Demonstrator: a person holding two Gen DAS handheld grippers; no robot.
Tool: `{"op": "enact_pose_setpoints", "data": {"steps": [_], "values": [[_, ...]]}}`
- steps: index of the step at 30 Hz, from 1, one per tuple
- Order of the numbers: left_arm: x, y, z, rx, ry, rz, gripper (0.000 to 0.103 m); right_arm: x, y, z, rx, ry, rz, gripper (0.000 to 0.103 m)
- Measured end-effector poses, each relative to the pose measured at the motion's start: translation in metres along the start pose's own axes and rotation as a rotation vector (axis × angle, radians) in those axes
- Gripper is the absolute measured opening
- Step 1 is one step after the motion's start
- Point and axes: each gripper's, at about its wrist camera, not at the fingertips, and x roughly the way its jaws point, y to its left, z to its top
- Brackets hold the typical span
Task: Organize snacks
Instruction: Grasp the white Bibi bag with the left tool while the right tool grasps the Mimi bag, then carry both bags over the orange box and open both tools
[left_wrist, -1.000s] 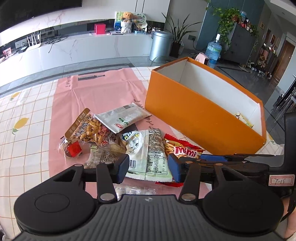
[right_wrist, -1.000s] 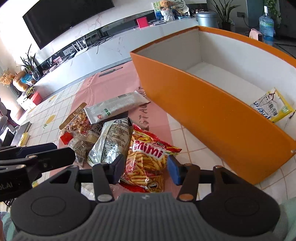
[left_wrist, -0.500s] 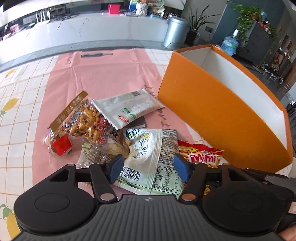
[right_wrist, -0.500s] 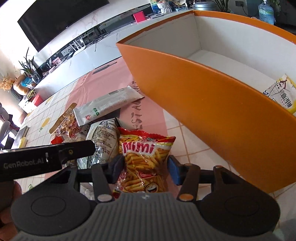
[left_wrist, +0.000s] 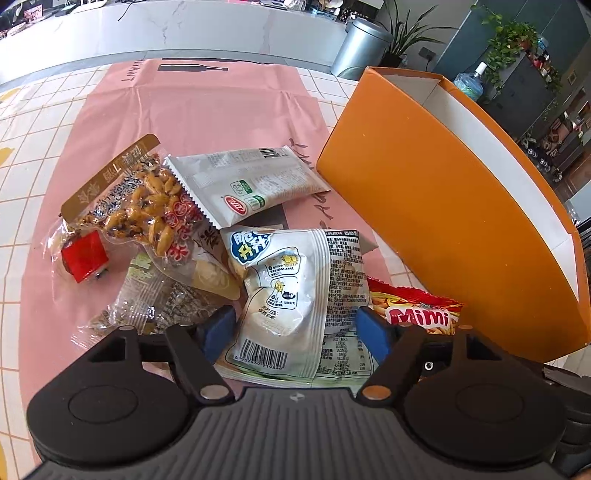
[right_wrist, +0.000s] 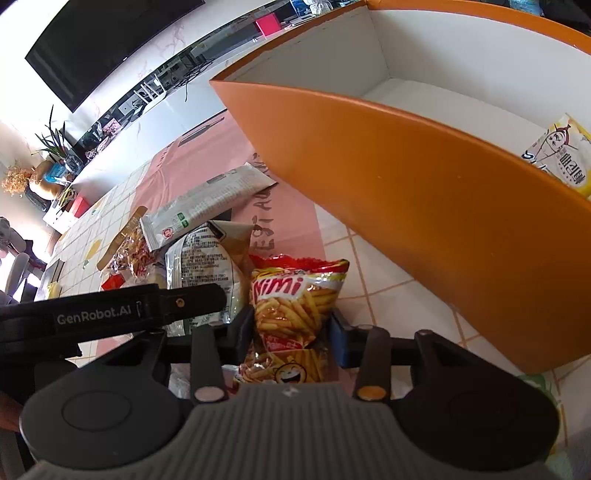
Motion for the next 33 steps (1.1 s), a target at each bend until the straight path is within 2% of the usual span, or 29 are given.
{"op": "enact_pose_setpoints", "data": {"steps": [6,11,17,25,33], "values": [[0.004,0.002,-0.002,-0.030,-0.015,-0.018,0.079,0.000,-0.001,0.000,0.007,0.002,0.001,0.038],[0.003,0.000,-0.004,-0.025,-0.031,-0.020,0.059,0.000,-0.001,0.000,0.013,0.001,0.001,0.037],[-0.003,-0.004,-0.010,-0.016,-0.054,-0.028,0.044,-0.002,0.000,-0.001,0.009,-0.005,0.005,0.033],[-0.030,-0.005,-0.013,-0.018,-0.103,-0.029,0.041,-0.014,0.009,-0.004,-0.068,-0.042,-0.003,0.029],[-0.078,-0.020,-0.016,0.021,-0.175,-0.021,0.041,-0.051,0.016,-0.006,-0.138,-0.118,0.002,0.029]]}}
